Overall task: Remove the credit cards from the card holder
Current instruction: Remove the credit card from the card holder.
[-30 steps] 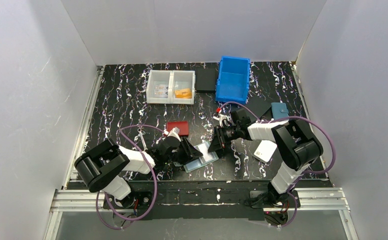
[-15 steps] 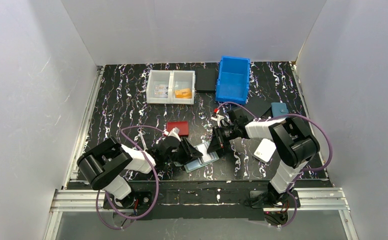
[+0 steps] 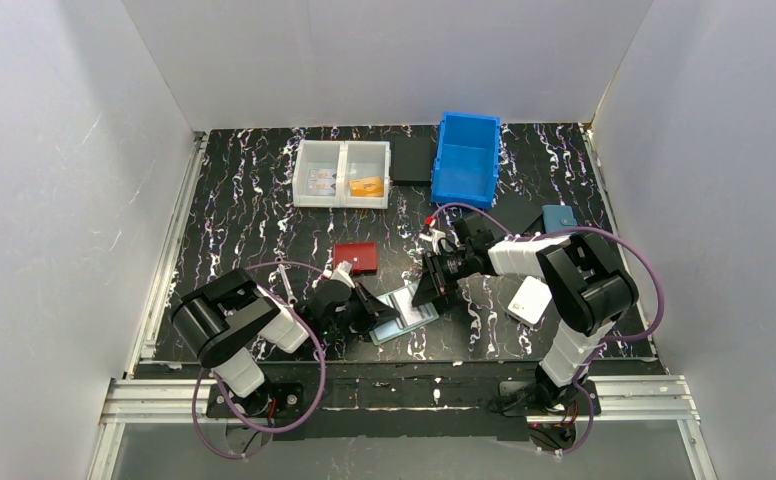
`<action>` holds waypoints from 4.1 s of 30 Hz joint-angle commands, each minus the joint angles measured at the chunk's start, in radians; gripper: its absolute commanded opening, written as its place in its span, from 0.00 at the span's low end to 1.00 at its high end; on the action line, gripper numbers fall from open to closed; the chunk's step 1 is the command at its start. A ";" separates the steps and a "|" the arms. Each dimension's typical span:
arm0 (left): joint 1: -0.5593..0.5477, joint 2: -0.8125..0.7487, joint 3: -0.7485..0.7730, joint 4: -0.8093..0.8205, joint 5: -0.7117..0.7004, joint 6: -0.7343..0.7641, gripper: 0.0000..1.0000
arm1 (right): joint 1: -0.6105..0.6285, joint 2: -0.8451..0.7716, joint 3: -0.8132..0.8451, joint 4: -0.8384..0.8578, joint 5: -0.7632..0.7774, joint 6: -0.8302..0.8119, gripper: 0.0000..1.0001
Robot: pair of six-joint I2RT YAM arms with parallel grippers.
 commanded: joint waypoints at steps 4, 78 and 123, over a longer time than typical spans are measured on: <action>0.018 -0.028 -0.100 0.037 0.017 0.042 0.00 | 0.027 0.062 0.011 -0.079 0.219 -0.084 0.32; 0.072 -0.887 -0.067 -0.348 -0.054 -0.262 0.98 | -0.025 -0.422 0.425 -0.733 0.197 -1.297 0.01; -0.047 -0.319 0.312 -0.029 0.281 -0.224 0.40 | 0.146 -1.291 -0.329 -0.032 0.196 -1.995 0.01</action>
